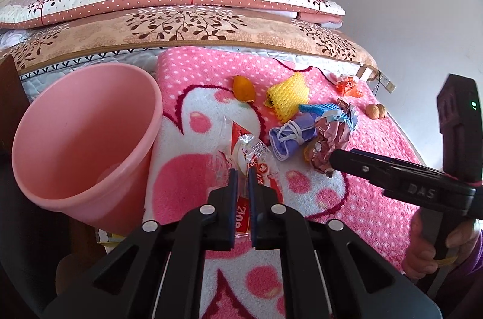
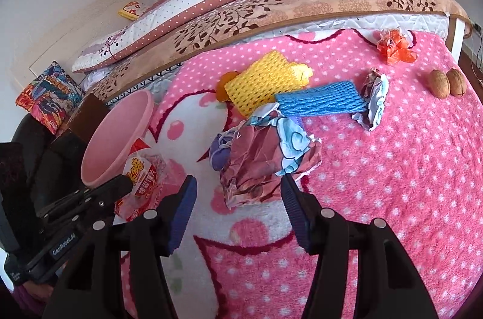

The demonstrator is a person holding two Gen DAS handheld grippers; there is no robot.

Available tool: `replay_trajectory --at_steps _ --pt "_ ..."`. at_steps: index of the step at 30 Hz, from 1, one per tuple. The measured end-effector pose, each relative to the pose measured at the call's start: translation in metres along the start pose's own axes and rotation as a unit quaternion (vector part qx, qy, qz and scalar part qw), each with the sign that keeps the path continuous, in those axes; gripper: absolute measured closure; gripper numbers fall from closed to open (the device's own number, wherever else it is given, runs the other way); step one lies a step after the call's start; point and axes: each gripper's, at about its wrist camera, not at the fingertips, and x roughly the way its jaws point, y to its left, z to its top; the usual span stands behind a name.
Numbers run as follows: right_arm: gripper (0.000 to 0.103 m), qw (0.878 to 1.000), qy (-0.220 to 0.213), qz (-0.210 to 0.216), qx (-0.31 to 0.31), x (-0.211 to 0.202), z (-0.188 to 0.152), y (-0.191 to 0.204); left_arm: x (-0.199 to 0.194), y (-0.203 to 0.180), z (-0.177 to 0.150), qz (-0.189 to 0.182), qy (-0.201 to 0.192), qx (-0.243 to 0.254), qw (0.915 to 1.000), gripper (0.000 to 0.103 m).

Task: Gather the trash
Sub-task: 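Grasp the white-red snack bag with the left gripper while the right grasps the crumpled pink wrapper, then carry both wrappers over the pink bin and open both grippers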

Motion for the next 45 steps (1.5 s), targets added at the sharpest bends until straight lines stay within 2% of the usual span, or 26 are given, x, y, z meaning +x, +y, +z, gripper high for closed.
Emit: replay_trajectory --at_steps 5,8,11,13,21,25,31,39,45 --pt "0.048 0.999 0.010 -0.033 0.020 0.014 0.003 -0.001 -0.004 0.004 -0.004 -0.001 -0.002 -0.008 1.0000 0.097" --pt "0.064 0.999 0.018 -0.044 0.025 0.015 0.000 -0.008 -0.006 0.007 -0.006 -0.003 -0.003 -0.011 0.9999 0.097" --pt "0.070 0.999 0.018 -0.037 0.026 0.009 -0.005 -0.013 -0.008 0.008 -0.007 -0.007 -0.005 -0.013 0.9999 0.097" --pt "0.078 0.999 0.015 -0.040 0.018 0.003 -0.009 -0.015 -0.009 0.008 -0.008 -0.009 -0.006 -0.013 0.9999 0.097" --pt "0.080 0.999 -0.011 -0.043 -0.021 -0.027 -0.015 -0.010 -0.017 0.006 -0.005 -0.014 -0.023 -0.014 0.9995 0.097" --pt "0.080 0.998 -0.032 -0.022 -0.046 -0.041 -0.012 0.001 -0.025 0.009 -0.002 -0.012 -0.036 -0.015 0.9992 0.097" --pt "0.080 0.993 -0.042 0.019 -0.113 -0.040 0.001 0.048 -0.044 0.025 0.011 0.012 -0.072 -0.028 0.9970 0.097" --pt "0.080 0.982 -0.025 0.077 -0.172 -0.015 0.020 0.114 -0.071 0.062 0.025 0.069 -0.111 -0.045 0.9904 0.097" --pt "0.079 0.976 -0.001 0.112 -0.186 0.015 0.035 0.154 -0.079 0.095 0.028 0.105 -0.118 -0.065 0.9853 0.097"
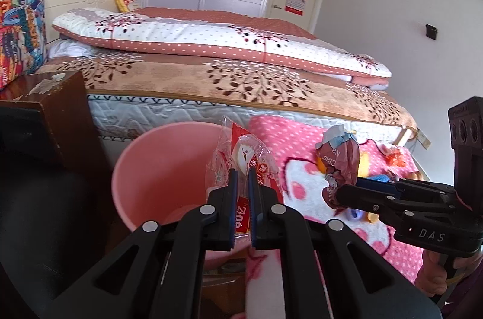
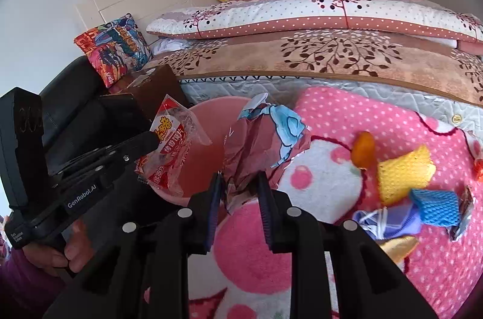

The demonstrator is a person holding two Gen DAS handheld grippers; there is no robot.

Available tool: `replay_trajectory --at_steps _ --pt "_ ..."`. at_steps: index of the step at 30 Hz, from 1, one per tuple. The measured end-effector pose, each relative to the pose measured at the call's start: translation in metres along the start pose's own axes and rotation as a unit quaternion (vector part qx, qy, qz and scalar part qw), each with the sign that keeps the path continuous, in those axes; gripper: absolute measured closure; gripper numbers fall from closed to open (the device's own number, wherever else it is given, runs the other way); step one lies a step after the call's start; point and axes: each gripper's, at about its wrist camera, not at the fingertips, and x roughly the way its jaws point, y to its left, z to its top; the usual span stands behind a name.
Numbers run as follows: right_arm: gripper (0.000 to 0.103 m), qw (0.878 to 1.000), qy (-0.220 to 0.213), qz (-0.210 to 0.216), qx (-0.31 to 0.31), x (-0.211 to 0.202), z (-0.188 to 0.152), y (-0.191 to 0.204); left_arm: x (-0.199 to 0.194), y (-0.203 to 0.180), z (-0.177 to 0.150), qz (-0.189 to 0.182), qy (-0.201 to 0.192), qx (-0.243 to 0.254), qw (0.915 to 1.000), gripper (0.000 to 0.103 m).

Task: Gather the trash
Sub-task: 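Carry both wrappers over the pink bin and open both grippers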

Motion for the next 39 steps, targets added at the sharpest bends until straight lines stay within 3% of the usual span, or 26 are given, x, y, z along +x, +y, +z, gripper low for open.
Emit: replay_trajectory --at_steps 10,17,18,19,21,32,39 --pt "0.078 0.998 0.045 0.034 -0.011 0.070 0.017 0.025 0.018 0.038 -0.005 0.037 0.016 -0.027 0.9988 0.097" --pt "0.076 0.997 0.064 0.037 -0.002 0.096 0.013 0.025 0.030 0.050 -0.010 0.053 0.027 -0.037 0.9975 0.096" --pt "0.076 0.997 0.064 0.036 -0.001 0.097 0.012 0.024 0.031 0.051 -0.010 0.056 0.030 -0.037 0.9973 0.091" --pt "0.076 0.997 0.063 0.034 -0.002 0.098 0.011 0.023 0.032 0.053 -0.011 0.058 0.033 -0.038 0.9970 0.085" --pt "0.075 0.998 0.062 0.030 -0.003 0.099 0.010 0.023 0.033 0.054 -0.012 0.060 0.035 -0.040 0.9968 0.064" --pt "0.052 0.999 0.029 0.015 -0.006 0.082 0.006 0.019 0.029 0.051 -0.016 0.048 0.041 -0.058 0.9963 0.061" --pt "0.050 0.999 0.004 -0.027 -0.022 0.056 -0.006 0.018 0.028 0.035 -0.019 0.039 0.049 -0.053 0.9966 0.061"
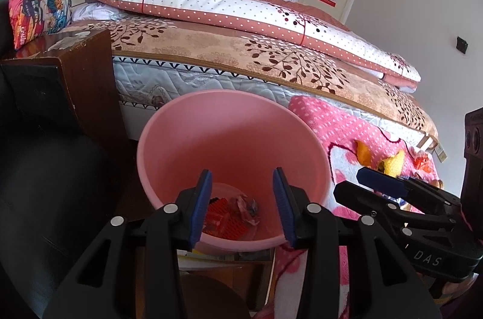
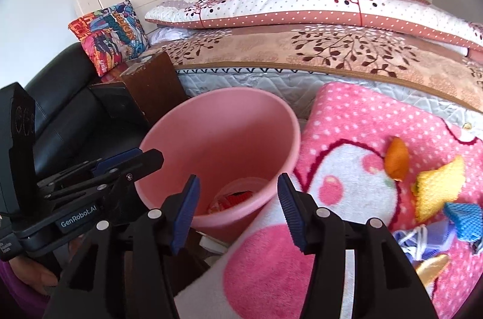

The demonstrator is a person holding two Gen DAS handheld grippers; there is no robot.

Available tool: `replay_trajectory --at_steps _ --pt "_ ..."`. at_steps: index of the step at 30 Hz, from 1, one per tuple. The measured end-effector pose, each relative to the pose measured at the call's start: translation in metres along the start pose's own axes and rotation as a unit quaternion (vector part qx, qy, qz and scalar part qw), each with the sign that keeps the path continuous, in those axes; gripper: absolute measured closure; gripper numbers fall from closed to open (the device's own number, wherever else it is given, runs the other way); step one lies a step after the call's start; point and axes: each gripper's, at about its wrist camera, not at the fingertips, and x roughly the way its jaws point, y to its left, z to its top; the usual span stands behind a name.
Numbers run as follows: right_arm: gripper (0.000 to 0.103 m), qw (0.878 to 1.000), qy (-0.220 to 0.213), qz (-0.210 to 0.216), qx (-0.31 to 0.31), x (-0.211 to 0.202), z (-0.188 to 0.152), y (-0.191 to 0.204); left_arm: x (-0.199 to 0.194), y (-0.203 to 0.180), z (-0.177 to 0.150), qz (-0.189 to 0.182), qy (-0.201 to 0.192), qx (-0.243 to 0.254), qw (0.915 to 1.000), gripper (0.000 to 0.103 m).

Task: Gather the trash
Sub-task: 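Carry both wrappers over the pink bin and open both grippers, then move both grippers back over the bed toward the remaining items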

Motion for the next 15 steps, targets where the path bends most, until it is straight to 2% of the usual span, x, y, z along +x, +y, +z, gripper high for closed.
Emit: replay_trajectory --at_steps 7,12,15 --pt "0.032 1.000 -0.007 -0.010 0.000 -0.025 -0.016 -0.010 -0.004 -0.027 -0.009 -0.015 0.005 0.020 0.9997 0.061" --pt "0.031 0.998 -0.036 -0.048 0.003 -0.049 -0.028 -0.018 -0.005 -0.051 -0.017 -0.035 0.009 0.037 0.9987 0.061" --pt "0.031 0.997 -0.048 -0.056 0.013 -0.063 -0.035 -0.028 -0.004 -0.065 -0.022 -0.044 0.013 0.046 0.9979 0.061"
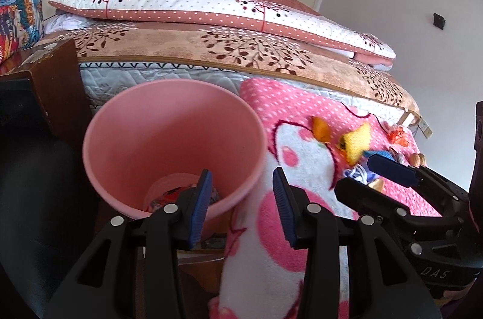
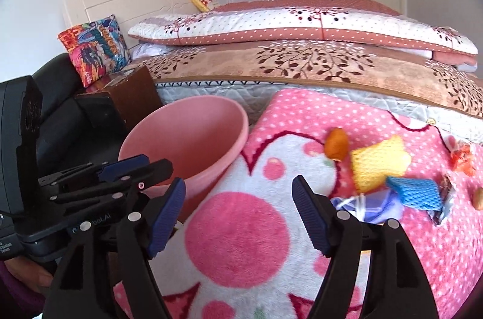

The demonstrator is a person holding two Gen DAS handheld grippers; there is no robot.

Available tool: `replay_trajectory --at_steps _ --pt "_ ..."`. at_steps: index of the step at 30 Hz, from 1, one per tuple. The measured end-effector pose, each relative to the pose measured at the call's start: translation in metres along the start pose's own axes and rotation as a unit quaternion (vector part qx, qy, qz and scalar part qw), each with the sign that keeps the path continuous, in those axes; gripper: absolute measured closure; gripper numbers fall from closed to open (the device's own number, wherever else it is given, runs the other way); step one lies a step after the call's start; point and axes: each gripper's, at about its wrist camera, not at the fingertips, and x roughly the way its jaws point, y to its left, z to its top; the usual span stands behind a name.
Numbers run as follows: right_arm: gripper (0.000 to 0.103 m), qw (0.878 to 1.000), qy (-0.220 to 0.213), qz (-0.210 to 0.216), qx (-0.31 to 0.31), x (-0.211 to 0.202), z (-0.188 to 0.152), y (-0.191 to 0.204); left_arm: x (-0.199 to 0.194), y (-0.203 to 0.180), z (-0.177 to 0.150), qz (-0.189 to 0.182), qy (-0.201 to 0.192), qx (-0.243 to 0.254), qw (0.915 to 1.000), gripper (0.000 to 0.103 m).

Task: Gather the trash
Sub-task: 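Move both grippers back over the bed toward the remaining items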

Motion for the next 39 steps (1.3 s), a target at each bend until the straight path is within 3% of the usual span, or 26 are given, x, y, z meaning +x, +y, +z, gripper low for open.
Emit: replay_trajectory --at_steps 6,12,19,30,39 --pt "0.029 1.000 0.002 0.001 0.025 -0.022 -0.018 -0.025 0.001 -0.027 -0.008 -0.011 0.005 0.014 0.9998 0.061" --pt "0.028 0.999 -0.002 -0.043 0.027 -0.044 -0.036 -0.040 0.003 -0.058 -0.020 -0.026 0.011 0.031 0.9991 0.061" --pt "0.028 0.996 0.003 -0.051 0.069 -0.064 -0.052 -0.074 0.006 -0.088 -0.032 -0.029 0.032 0.039 0.9983 0.061" --pt "0.028 0.993 -0.029 -0.080 0.078 -0.109 -0.071 -0.088 -0.006 -0.134 -0.046 -0.050 0.034 0.095 0.9936 0.061" --pt "0.029 0.993 -0.041 -0.074 0.086 -0.144 -0.085 -0.087 -0.011 -0.150 -0.050 -0.081 0.045 0.094 0.9913 0.061"
